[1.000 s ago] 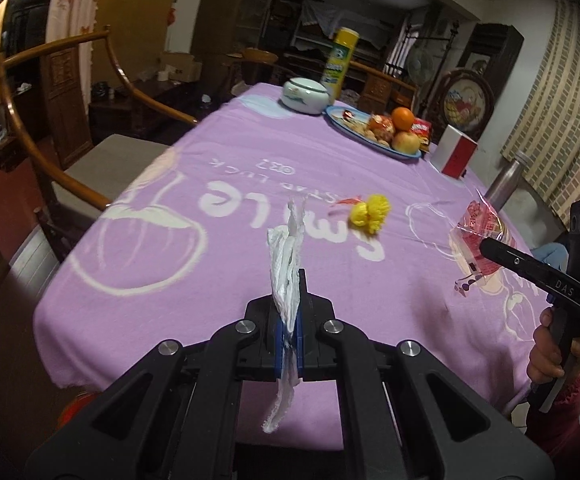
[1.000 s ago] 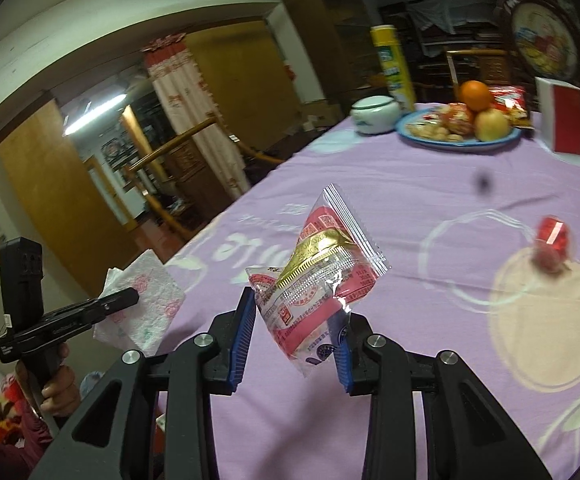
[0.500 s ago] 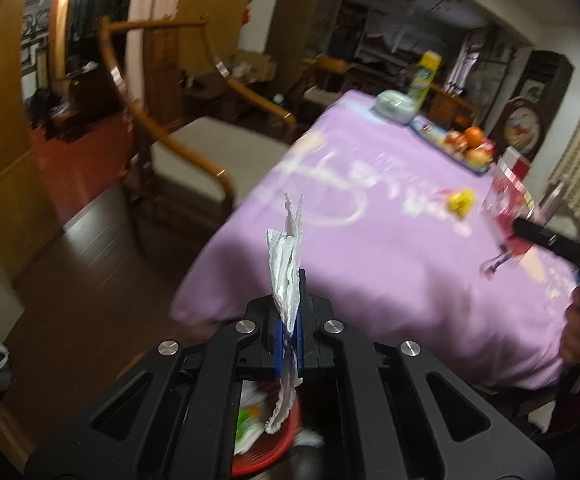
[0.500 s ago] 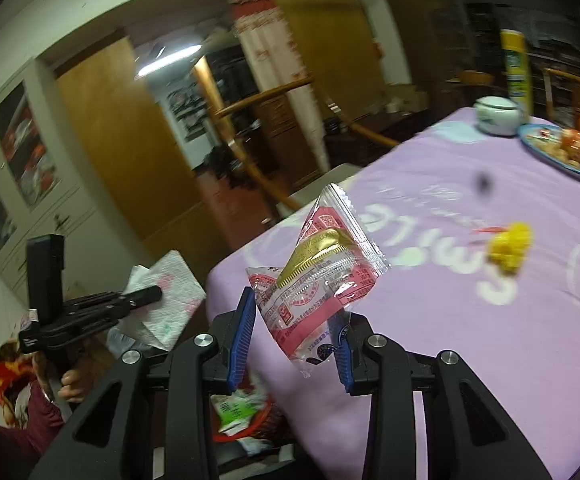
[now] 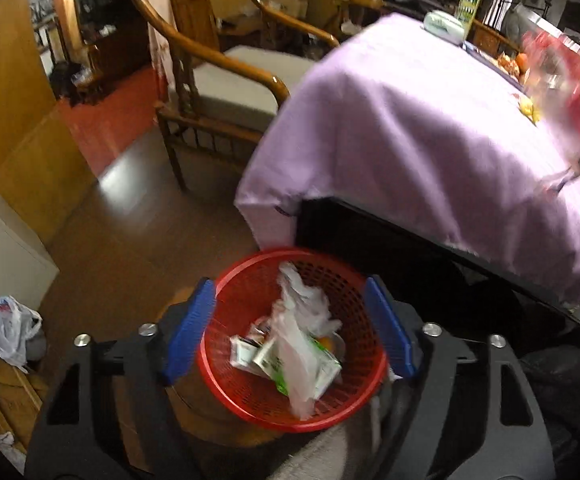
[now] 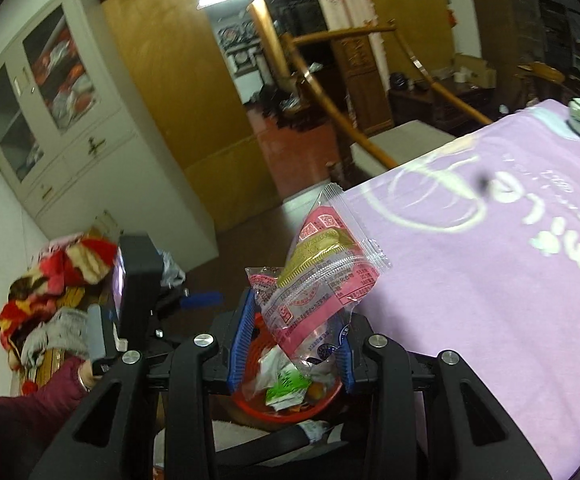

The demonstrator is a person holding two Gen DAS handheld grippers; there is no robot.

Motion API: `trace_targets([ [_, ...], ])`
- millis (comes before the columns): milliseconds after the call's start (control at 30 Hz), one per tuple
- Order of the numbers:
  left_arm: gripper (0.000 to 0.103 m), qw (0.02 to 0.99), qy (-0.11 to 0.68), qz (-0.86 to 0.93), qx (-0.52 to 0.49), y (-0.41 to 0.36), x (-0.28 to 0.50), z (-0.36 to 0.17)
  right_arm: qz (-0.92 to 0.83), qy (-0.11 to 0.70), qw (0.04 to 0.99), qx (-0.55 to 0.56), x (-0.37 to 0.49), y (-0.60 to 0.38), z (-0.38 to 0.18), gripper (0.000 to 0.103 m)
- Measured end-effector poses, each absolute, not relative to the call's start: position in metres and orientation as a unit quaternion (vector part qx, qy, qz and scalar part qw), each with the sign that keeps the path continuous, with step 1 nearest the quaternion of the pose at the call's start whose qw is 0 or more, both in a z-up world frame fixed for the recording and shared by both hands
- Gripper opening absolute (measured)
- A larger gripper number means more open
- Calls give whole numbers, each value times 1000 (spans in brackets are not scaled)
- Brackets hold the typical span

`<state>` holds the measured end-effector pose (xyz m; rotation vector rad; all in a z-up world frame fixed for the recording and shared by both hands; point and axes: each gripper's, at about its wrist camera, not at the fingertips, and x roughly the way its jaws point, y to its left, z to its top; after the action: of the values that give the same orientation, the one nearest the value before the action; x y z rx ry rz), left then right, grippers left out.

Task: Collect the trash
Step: 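Open both grippers over the red wastebasket to drop tissue and wrapper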

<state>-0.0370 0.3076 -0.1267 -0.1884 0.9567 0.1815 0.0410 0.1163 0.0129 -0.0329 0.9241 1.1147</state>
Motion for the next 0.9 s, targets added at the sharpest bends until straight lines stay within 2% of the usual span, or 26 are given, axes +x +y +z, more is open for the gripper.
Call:
trace_targets([
  [67, 84, 883, 450, 95, -93, 317, -43, -120, 518, 429, 740, -27, 36, 127, 8, 37],
  [233, 91, 887, 418, 159, -115, 353, -59, -104, 543, 451, 705, -67, 17, 160, -9, 37],
  [400, 91, 882, 404, 207, -130, 381, -72, -102, 553, 479, 675, -98, 4, 195, -29, 39],
  [467, 91, 881, 401, 212, -134, 386, -76, -103, 556, 491, 661, -111, 2, 207, -36, 52],
  [533, 92, 880, 402, 212, -136, 389, -78, -106, 556, 497, 655, -122, -1, 219, -41, 55],
  [900, 92, 871, 418, 214, -146, 395, -76, -124, 540, 509, 659, -124, 9, 220, -48, 56],
])
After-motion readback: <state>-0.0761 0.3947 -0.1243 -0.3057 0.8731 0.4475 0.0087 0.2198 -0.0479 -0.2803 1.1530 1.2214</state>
